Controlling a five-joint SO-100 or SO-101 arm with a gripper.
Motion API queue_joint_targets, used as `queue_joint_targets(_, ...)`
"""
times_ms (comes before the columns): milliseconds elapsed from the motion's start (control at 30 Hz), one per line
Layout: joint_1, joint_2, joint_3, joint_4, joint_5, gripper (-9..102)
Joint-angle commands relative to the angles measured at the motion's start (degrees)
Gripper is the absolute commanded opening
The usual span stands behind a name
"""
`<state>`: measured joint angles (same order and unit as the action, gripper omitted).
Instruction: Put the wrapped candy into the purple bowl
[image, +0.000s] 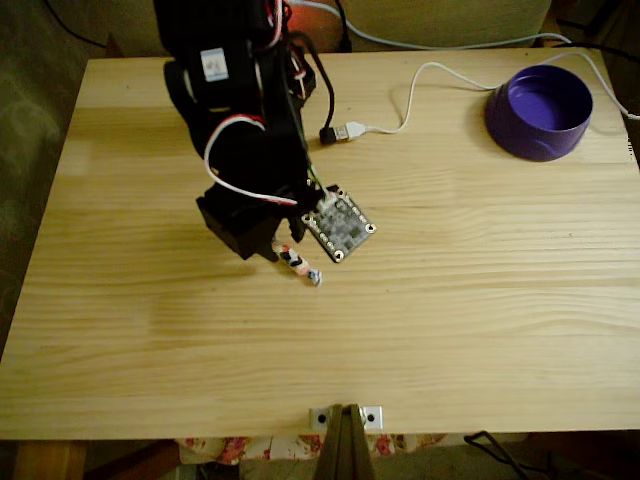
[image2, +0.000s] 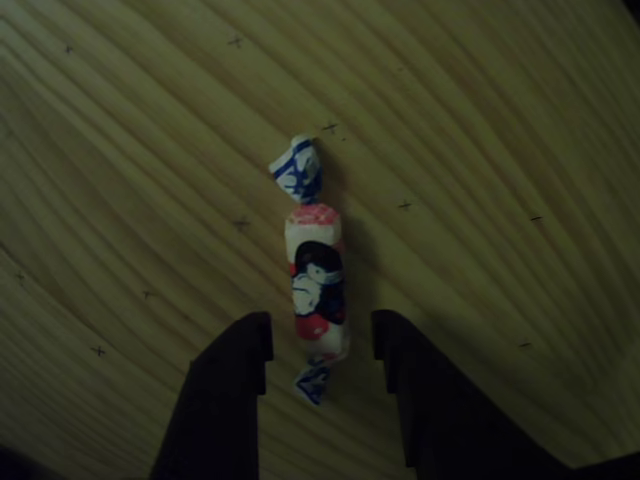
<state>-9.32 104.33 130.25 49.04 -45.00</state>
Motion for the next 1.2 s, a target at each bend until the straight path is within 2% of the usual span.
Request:
queue_joint_targets(0,0.35,0.09,-1.49,-1.76,0.79,19)
queue_joint_targets(233,0.53,-0.53,-0.70,-4.92,0.97,18)
queue_joint_targets(667,-0.26,-1.67,0.18,-4.57,2.37,18)
queue_joint_targets(900,-0.44,-3.87,0.35,-5.80,2.72,23)
queue_joint_targets(1167,-0.62,-5.19,1.93,-8.26,2.37,18)
